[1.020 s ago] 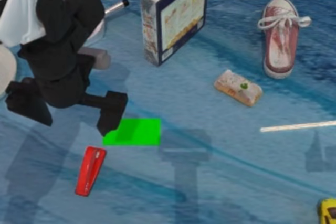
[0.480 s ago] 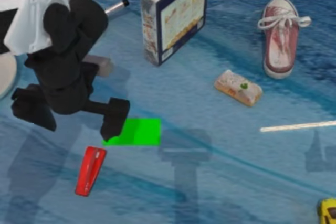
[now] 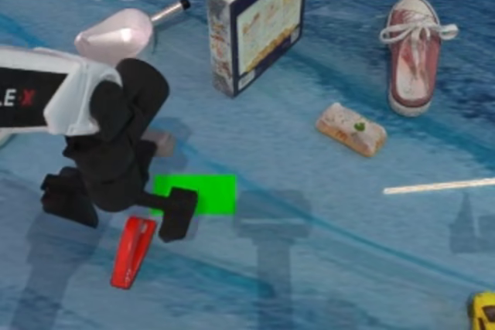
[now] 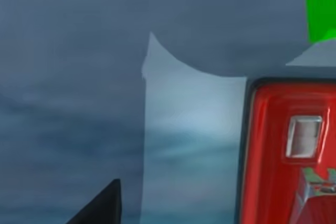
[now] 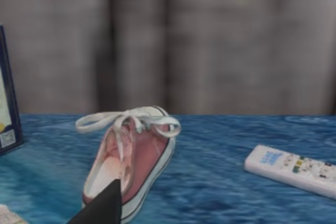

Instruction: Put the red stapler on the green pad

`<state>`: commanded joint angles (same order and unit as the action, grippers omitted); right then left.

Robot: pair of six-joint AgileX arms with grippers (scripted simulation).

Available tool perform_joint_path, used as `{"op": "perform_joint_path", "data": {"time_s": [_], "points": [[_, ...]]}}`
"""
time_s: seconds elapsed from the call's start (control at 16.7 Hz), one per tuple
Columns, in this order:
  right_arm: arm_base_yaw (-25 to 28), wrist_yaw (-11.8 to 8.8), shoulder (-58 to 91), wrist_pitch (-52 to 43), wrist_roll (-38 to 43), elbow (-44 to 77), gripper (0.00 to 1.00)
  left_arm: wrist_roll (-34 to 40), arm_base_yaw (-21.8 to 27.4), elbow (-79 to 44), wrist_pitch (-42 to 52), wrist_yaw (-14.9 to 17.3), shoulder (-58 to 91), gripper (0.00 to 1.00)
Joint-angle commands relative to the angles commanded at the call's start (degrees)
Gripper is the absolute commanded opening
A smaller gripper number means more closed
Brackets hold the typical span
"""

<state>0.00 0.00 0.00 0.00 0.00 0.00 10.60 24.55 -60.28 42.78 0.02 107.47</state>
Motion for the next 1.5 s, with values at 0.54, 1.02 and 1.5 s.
{"op": "perform_joint_path", "data": {"time_s": [0.54,1.02,1.5], "points": [[0.0,0.0,0.0,0.0,0.0,0.0,1.00,0.0,0.0,0.2,-0.3,0.0,0.1,0.62],[0.0,0.0,0.0,0.0,0.0,0.0,1.00,0.0,0.0,0.2,-0.3,0.0,0.1,0.02],[0.0,0.0,0.0,0.0,0.0,0.0,1.00,0.0,0.0,0.2,-0.3,0.0,0.1,0.00]]}}
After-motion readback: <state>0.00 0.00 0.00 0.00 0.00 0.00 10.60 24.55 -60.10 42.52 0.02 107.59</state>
